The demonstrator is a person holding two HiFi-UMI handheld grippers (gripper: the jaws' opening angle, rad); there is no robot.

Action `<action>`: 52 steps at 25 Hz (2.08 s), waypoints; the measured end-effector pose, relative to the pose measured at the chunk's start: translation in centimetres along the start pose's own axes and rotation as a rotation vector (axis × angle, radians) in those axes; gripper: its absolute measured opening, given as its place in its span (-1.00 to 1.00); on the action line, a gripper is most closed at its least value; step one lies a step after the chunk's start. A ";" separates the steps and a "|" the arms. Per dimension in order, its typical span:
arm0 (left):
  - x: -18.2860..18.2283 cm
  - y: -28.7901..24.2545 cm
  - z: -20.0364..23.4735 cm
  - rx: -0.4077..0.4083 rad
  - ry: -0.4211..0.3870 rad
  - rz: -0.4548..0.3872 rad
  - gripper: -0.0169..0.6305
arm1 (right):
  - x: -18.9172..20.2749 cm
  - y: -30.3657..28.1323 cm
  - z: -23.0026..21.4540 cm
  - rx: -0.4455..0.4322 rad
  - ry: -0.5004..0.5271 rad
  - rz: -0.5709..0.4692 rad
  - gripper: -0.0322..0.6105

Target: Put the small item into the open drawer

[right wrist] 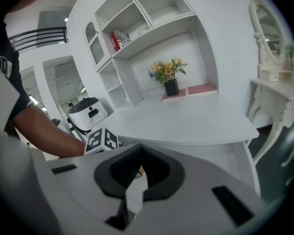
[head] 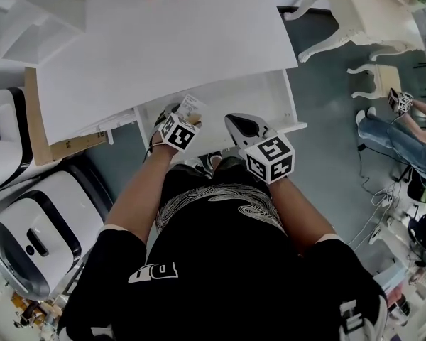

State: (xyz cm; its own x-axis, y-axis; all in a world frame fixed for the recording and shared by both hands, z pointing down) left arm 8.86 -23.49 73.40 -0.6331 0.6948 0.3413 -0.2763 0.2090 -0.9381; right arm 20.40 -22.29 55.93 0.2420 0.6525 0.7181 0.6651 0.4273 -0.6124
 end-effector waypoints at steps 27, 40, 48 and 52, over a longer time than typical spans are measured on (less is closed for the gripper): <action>-0.9 -4.4 -1.0 0.106 -0.040 0.084 0.29 | 0.0 -2.1 -3.8 -0.024 -0.027 0.056 -0.87; -2.8 3.8 0.7 0.053 0.070 -0.108 -0.06 | -2.1 -3.9 -2.5 -0.095 0.028 0.032 -0.87; -3.9 10.8 1.7 0.031 0.211 -0.250 -0.90 | -4.3 -4.0 -0.5 -0.163 0.059 -0.023 -0.87; -3.6 14.1 1.8 0.067 0.244 -0.289 -0.90 | -4.7 -4.0 1.1 -0.205 0.055 -0.031 -0.87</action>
State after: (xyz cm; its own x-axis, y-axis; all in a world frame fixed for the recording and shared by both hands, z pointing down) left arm 5.94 -24.34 59.06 -0.3341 0.7589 0.5589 -0.4700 0.3799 -0.7967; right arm 15.80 -26.34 54.62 0.2533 0.6036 0.7560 0.8013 0.3069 -0.5136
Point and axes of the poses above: the fingertips, and each gripper's own axes: y backward along the fingers, z to its left, x out of its underside, the point moved 2 cm from there along y, backward along the fingers, and after that the axes turned 5 degrees about z, right-handed, at the moved point
